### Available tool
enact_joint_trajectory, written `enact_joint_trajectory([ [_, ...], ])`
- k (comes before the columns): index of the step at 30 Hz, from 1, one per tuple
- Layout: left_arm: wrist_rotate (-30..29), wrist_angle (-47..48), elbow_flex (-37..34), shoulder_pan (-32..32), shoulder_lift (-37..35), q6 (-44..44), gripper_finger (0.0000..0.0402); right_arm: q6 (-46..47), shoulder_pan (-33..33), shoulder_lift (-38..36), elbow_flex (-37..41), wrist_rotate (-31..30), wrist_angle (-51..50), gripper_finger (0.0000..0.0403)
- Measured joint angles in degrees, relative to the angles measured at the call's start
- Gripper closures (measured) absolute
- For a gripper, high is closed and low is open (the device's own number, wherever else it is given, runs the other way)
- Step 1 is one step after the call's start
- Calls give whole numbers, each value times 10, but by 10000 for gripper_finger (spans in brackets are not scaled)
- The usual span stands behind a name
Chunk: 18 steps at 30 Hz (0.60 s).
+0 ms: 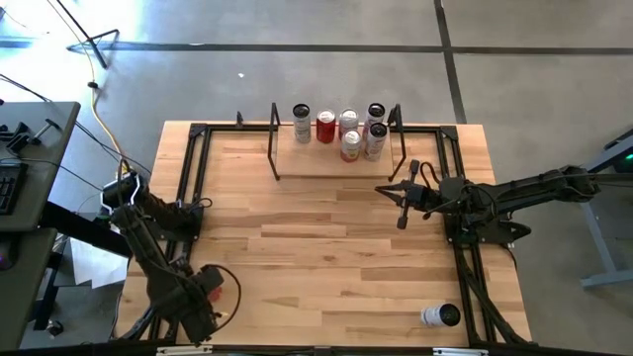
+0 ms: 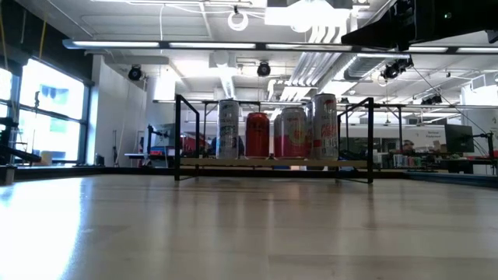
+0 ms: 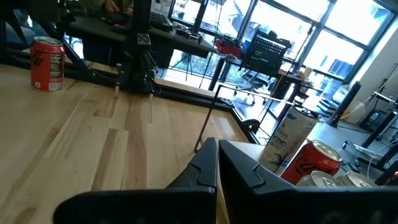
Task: Place canned beverage on shelf
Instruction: Put the red and black soda can on the shelf aligned with the other red soda can
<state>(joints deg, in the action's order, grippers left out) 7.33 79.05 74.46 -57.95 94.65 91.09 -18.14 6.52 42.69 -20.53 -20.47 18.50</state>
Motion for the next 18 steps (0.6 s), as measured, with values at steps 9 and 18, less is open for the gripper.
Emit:
enact_joint_trajectory([
  [9, -41, -3, -12, 13, 0, -22, 87, -1, 0, 0, 0, 1, 1, 403],
  [18, -49, -7, -12, 49, 0, -26, 87, 0, 0, 0, 0, 1, 1, 403],
])
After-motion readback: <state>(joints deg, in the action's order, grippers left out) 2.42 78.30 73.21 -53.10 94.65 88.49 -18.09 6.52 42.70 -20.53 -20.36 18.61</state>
